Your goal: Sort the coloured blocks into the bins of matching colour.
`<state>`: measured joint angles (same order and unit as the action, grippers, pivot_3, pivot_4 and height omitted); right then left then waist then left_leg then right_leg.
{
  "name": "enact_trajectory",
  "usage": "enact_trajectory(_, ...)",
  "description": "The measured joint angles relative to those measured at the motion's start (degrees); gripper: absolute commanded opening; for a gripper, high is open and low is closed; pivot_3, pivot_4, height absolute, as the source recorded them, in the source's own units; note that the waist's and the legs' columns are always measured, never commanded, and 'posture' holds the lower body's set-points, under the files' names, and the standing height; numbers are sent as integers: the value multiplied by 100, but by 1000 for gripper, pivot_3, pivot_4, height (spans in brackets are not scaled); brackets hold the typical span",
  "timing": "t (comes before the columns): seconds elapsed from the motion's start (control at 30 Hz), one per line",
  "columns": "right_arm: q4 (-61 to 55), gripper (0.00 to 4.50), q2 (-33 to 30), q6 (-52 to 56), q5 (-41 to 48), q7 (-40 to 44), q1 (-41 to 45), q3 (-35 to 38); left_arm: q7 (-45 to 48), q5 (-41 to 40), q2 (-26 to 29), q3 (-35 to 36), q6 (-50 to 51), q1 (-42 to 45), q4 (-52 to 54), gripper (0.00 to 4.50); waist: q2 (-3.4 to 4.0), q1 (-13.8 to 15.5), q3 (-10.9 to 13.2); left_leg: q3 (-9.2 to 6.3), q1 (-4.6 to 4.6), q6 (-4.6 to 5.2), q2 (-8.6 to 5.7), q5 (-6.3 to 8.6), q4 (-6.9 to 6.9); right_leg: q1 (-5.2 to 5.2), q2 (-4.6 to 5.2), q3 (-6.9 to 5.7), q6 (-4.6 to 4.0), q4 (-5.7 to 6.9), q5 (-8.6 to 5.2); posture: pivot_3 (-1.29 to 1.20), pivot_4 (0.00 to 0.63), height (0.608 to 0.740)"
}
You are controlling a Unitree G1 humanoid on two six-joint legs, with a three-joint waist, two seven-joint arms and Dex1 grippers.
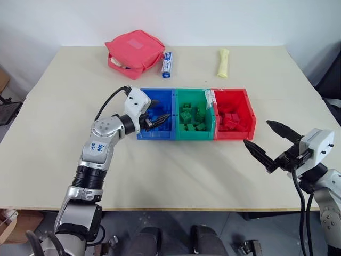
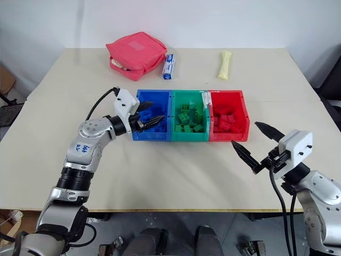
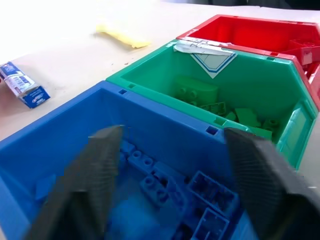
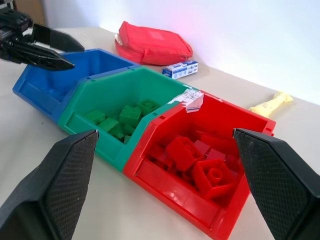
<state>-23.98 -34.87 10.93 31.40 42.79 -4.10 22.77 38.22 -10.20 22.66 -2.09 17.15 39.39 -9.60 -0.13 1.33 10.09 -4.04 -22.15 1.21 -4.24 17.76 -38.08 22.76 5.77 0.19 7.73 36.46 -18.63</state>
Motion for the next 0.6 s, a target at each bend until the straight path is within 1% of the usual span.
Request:
enact_trajectory(0.07,52,4500,-63,-64,-9,173,-143,-3,150,-88,158,139,-103,-157,53,4250,0,-4,0,1,0,0,1,0,2,2,-1,2,0,1,0,0,150,740)
enact_trajectory(0.17,304,4500,-385,-151,-7,744,-499,13,946,-629,665,551,-410,-866,526,4250,0,-25,0,3,1,-2,8,2,5,2,14,8,-1,-4,0,0,150,740)
enact_trajectory(0.23,500,4500,-541,-288,-13,1089,-580,13,1514,-800,1052,733,-800,-1370,707,4250,1,-37,0,7,4,-2,7,2,4,0,26,11,-2,-27,-1,0,150,740)
enact_trajectory(0.3,710,4500,-651,-437,-77,1350,-589,7,1906,-954,1319,935,-1031,-1795,731,4250,2,-30,-1,5,9,-2,10,1,4,-14,27,8,-3,-45,-1,0,150,740)
enact_trajectory(0.4,1130,4500,-723,-702,-161,1737,-328,-149,2217,-1040,1653,1289,-1350,-2532,736,4250,2,-25,-1,4,16,0,9,2,5,-22,33,10,-3,-49,-1,0,150,740)
enact_trajectory(0.5,1491,4500,-724,-884,-275,1958,-110,-363,2251,-1044,1727,1595,-1528,-3124,649,4250,2,-19,-1,3,16,0,9,3,12,-19,35,8,-4,-49,-2,0,150,740)
enact_trajectory(0.6,1730,4500,-722,-1038,-344,2077,89,-497,2120,-1034,1705,1737,-1675,-3525,666,4250,2,21,-1,-3,14,2,5,4,11,-21,44,1,-4,-51,-2,0,150,740)
